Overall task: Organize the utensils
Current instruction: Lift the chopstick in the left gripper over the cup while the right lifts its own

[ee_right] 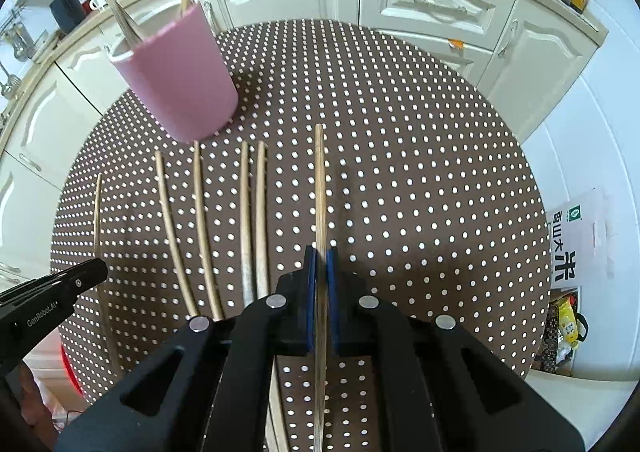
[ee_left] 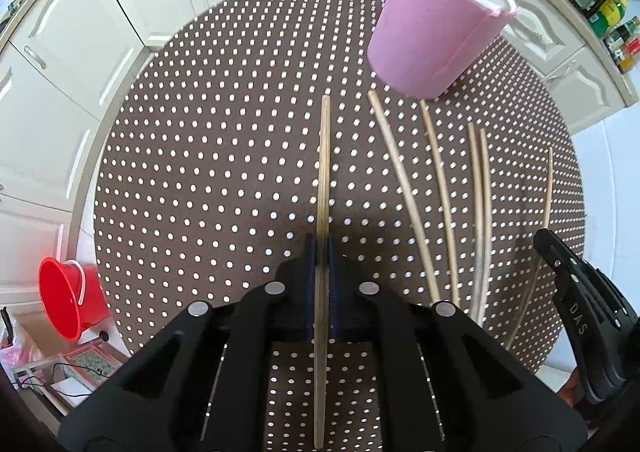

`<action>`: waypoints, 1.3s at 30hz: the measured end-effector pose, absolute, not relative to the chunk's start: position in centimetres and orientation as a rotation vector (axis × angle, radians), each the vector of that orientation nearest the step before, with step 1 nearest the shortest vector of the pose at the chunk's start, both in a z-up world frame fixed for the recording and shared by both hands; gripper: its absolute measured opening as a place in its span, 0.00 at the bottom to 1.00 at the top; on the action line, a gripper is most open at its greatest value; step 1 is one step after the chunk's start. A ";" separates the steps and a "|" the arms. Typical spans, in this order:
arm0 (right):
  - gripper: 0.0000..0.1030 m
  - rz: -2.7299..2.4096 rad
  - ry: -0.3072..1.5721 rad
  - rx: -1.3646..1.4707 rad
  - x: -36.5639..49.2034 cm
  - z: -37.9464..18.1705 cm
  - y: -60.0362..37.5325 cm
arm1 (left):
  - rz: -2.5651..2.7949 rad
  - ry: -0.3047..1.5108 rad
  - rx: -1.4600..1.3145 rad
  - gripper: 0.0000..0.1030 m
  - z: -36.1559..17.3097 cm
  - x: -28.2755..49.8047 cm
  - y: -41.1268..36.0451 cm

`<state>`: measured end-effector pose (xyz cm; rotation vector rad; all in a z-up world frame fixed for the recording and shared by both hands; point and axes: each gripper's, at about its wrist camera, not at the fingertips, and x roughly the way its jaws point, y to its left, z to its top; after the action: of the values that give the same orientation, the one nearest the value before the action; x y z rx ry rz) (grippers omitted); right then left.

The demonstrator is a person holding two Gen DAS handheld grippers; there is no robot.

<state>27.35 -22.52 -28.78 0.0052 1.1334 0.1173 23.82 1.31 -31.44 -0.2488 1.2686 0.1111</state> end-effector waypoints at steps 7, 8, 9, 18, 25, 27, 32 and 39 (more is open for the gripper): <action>0.05 0.100 1.053 0.051 26.9 -24.8 -21.3 | 0.107 1.202 -0.260 0.07 -27.8 23.4 0.3; 0.05 0.096 1.042 0.058 26.8 -24.4 -21.4 | 0.106 1.192 -0.262 0.07 -27.5 23.3 0.4; 0.05 0.090 1.028 0.068 27.0 -23.9 -21.4 | 0.103 1.182 -0.267 0.07 -27.0 23.3 0.4; 0.05 0.106 0.889 0.133 26.7 -19.3 -22.1 | 0.098 1.075 -0.273 0.07 -23.0 23.1 0.6; 0.05 0.129 0.801 0.149 26.1 -16.0 -22.1 | 0.081 0.989 -0.260 0.07 -19.7 23.1 0.5; 0.05 0.136 0.781 0.155 26.5 -15.3 -22.3 | 0.076 0.961 -0.253 0.07 -18.8 23.4 0.2; 0.05 0.153 0.721 0.162 26.8 -13.0 -22.4 | 0.064 0.899 -0.236 0.06 -16.3 23.6 -0.3; 0.05 0.185 0.627 0.190 27.3 -9.1 -22.8 | 0.050 0.827 -0.257 0.06 -12.9 23.8 -0.1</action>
<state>27.26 -22.82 -9.08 0.1904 0.6269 0.1847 23.77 -0.14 -12.93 -0.2566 0.8266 0.0500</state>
